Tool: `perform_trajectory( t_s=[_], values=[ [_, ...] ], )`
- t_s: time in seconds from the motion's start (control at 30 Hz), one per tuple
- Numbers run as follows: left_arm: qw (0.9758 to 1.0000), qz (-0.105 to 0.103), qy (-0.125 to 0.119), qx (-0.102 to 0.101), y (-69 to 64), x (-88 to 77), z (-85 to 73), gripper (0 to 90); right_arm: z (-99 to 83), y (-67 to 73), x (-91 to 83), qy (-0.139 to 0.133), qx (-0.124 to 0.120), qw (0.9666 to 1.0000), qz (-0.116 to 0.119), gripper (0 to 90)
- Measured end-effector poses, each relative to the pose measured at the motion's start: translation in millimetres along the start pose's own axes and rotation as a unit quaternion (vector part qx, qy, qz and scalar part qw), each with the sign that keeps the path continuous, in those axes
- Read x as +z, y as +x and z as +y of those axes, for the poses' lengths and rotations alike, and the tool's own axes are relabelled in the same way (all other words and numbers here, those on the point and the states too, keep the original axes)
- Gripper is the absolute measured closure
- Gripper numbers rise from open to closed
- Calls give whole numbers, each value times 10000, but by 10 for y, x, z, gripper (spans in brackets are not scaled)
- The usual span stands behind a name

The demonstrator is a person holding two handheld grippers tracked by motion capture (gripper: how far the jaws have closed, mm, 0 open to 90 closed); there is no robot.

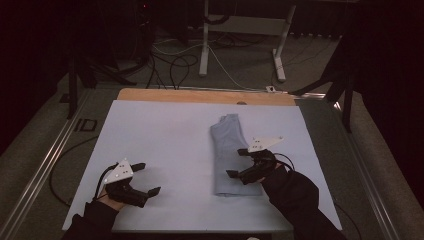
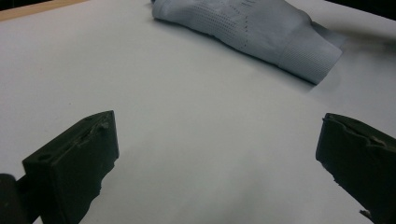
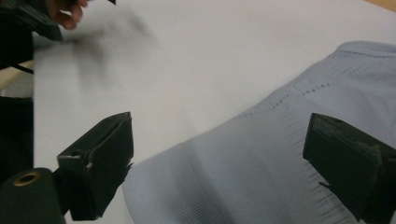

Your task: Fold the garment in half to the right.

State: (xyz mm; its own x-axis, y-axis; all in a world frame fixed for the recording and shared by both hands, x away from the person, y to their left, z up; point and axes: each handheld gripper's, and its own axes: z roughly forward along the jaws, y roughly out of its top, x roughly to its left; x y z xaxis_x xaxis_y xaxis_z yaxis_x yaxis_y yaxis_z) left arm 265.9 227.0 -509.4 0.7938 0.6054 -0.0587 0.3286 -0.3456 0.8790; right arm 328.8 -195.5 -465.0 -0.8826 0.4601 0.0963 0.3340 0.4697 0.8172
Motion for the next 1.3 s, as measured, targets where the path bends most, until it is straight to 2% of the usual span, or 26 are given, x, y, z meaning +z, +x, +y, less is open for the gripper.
perform_trajectory(
  t_s=[0.27, 0.5, 0.63, 0.9, 1.1, 1.17, 1.3],
  values=[
    [10000, -5, -13, 27, -1, -11, 0, 4, -14, -75, -81, -163, 33, 9998, -133, 87],
    [10000, 16, -33, 18, 4, -23, 2, 4, -54, -88, -217, -167, -59, 9992, -362, 87],
    [10000, 35, -59, 32, 1, -24, 3, 4, -102, -111, -313, -246, 7, 9985, -485, 87],
    [9999, 71, -82, 28, 4, -35, 5, 4, -304, -159, -431, -278, 167, 9978, -570, 88],
    [9999, 90, -85, 29, 11, -46, 4, 4, -476, -180, -491, -342, 323, 9960, -759, 88],
    [9999, 92, -72, 50, 8, -45, 4, 4, -534, -194, -506, -383, 416, 9957, -734, 88],
    [9999, 96, -73, 36, 7, -49, 1, 4, -640, -199, -518, -305, 438, 9948, -867, 88]
  ],
)
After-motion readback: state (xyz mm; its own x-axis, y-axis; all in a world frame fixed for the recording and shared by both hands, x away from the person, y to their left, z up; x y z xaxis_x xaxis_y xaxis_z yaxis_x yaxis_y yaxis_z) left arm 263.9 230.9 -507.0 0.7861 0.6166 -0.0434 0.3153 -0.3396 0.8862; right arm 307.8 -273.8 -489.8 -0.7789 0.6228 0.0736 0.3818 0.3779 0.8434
